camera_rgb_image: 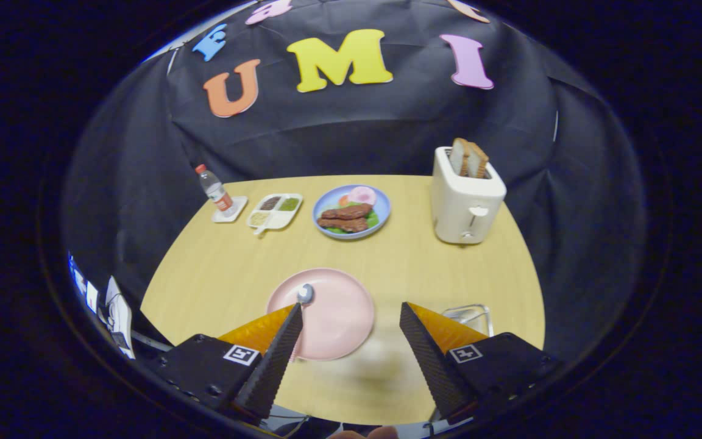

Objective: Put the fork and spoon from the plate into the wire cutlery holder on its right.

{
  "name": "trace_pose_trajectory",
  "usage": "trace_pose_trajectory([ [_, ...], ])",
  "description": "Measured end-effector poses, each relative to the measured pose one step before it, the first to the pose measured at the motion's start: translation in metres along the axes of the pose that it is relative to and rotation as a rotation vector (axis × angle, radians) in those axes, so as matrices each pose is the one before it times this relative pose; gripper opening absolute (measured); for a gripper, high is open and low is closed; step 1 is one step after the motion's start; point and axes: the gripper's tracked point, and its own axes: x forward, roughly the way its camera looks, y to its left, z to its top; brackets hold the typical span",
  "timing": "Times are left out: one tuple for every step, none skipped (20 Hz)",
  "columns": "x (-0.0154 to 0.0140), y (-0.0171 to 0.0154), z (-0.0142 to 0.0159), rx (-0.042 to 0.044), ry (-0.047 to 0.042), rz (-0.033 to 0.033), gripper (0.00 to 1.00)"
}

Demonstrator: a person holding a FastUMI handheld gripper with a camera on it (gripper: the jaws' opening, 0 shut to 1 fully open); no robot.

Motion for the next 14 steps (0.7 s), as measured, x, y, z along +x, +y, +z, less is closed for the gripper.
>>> trace_pose_trajectory([
  [0.00862, 0.01091, -0.01078, -0.01818, -0.00590, 0.00447, 0.97],
  [0.00886, 0.01154, -0.01552, -0.01674, 0.00966, 0.00912, 0.97],
  [0.01025, 0.01084, -0.01350, -0.01047, 0.01668, 0.00196, 0.97],
  [0.00921, 0.00977, -0.01063, -0.00119, 0.00794, 0.00705, 0.97],
  [0.00918, 0.01013, -0.00654, 0.01299, -0.00409, 0.01234, 0.97],
  [0.01164, 0.00779, -0.00925, 0.00423, 0.00771, 0.00645, 0.97],
  [0.01065, 0.00386, -0.00814, -0.00480, 0.01671, -0.01120, 0.97],
  [0.00769, 0.00175, -0.00593, -0.00616, 0.01914, -0.01228, 0.97],
  [0.00798, 0.00284, -0.00390, -0.00644, 0.00717, -0.01039, 0.97],
  [0.00779, 0.00246, -0.00262, -0.00737, 0.00276, -0.01092, 0.95],
  [0.00667, 0.00078, -0.00046, -0.01066, 0.00218, -0.01216, 0.92],
  [0.00459, 0.00065, -0.00166, -0.00814, 0.00539, -0.00772, 0.90],
  [0.00478, 0.00009, 0.00147, -0.00643, -0.00308, -0.00799, 0.88],
  [0.00453, -0.00235, 0.00008, -0.00678, 0.00023, -0.01687, 0.85],
])
